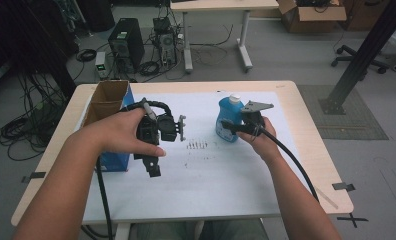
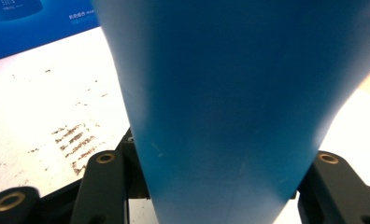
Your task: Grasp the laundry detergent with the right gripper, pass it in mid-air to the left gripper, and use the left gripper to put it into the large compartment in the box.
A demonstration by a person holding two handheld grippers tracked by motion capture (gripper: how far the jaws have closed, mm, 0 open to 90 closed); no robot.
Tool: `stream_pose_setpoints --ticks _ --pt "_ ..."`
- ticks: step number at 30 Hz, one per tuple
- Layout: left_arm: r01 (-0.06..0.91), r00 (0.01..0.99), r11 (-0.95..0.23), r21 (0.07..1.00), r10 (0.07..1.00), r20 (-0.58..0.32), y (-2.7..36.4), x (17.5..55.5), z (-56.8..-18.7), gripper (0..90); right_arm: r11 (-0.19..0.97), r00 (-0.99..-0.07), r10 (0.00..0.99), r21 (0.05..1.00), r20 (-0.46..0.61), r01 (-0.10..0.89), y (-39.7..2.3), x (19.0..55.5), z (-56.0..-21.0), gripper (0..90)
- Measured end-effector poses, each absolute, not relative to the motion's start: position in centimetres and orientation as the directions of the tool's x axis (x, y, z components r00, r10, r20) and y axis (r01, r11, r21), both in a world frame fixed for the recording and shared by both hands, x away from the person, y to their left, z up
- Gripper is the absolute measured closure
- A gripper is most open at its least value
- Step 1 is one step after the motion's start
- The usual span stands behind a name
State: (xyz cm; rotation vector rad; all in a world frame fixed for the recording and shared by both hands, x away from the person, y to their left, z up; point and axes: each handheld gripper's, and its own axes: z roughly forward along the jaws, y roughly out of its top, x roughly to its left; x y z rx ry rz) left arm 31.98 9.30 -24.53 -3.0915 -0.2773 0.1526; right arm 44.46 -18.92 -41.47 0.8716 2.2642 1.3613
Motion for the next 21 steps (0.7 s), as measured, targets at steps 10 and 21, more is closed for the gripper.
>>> stream_pose_setpoints --ticks 10,21 --pt "0.179 0.980 -0.983 -0.030 0.181 -0.078 9.1 32.1 -23.8 5.6 0.377 -0.806 0.592 0.891 -0.022 0.253 -19.6 43.5 -38.4 47.2" --pt "0.175 0.983 -0.985 -0.010 0.175 -0.060 8.8 32.3 -22.9 5.5 0.476 -0.907 0.416 0.864 -0.059 0.162 -20.0 41.0 -34.6 47.0"
